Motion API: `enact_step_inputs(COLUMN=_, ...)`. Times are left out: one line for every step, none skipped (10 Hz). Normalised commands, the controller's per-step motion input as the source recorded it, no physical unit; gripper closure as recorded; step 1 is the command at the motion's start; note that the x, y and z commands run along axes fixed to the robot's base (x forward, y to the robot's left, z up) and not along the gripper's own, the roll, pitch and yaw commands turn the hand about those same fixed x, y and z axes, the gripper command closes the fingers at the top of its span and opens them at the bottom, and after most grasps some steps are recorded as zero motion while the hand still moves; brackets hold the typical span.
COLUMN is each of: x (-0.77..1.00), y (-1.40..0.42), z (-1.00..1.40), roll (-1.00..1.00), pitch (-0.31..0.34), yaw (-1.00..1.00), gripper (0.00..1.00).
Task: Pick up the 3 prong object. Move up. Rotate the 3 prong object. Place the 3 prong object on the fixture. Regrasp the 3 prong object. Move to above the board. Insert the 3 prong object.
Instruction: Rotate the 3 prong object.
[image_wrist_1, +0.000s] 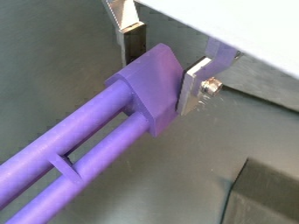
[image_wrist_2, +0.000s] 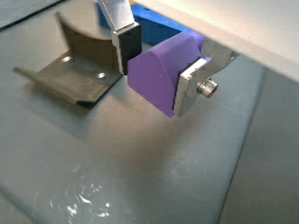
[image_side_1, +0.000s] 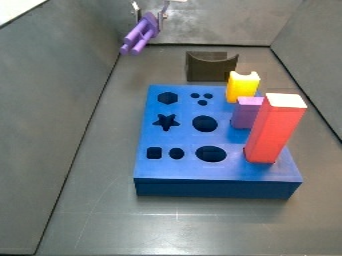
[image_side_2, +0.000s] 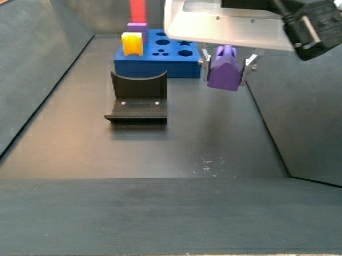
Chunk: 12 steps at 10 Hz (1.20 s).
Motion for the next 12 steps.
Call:
enact_step_inputs(x=-0.01, y=0.01, z=0.02, roll=0.00, pitch=-0.002, yaw=-1.00, gripper=1.00)
enact_step_inputs(x=-0.01, y=0.01, z=0.02, roll=0.00, pitch=-0.002, yaw=-1.00, gripper=1.00)
enact_step_inputs(x=-0.01, y=0.01, z=0.02, roll=0.00, pitch=-0.002, yaw=-1.00, gripper=1.00)
enact_step_inputs(x=-0.01, y=0.01, z=0.02, roll=0.00, pitch=-0.002, yaw=-1.00, gripper=1.00)
enact_step_inputs(x=-0.01, y=0.01, z=0.02, roll=0.00, pitch=-0.002, yaw=-1.00, gripper=1.00)
enact_step_inputs(x=-0.01, y=0.01, z=0.02, roll=0.00, pitch=-0.002, yaw=-1.00, gripper=1.00)
enact_step_inputs(x=-0.01, y=0.01, z=0.02, roll=0.00, pitch=-0.002, yaw=-1.00, gripper=1.00)
enact_step_inputs(x=-0.01, y=0.01, z=0.02, roll=0.00, pitch=-0.002, yaw=-1.00, gripper=1.00)
enact_step_inputs(x=-0.01, y=0.01, z=0.02, roll=0.00, pitch=-0.002, yaw=-1.00, gripper=1.00)
enact_step_inputs(x=-0.01, y=0.01, z=0.02, roll=0.00, pitch=-0.002, yaw=-1.00, gripper=1.00)
enact_step_inputs(x=-0.01, y=0.01, z=0.02, roll=0.00, pitch=-0.002, yaw=-1.00, gripper=1.00)
enact_step_inputs(x=-0.01, y=0.01, z=0.02, roll=0.00, pitch=-0.003, yaw=-1.00, gripper=1.00)
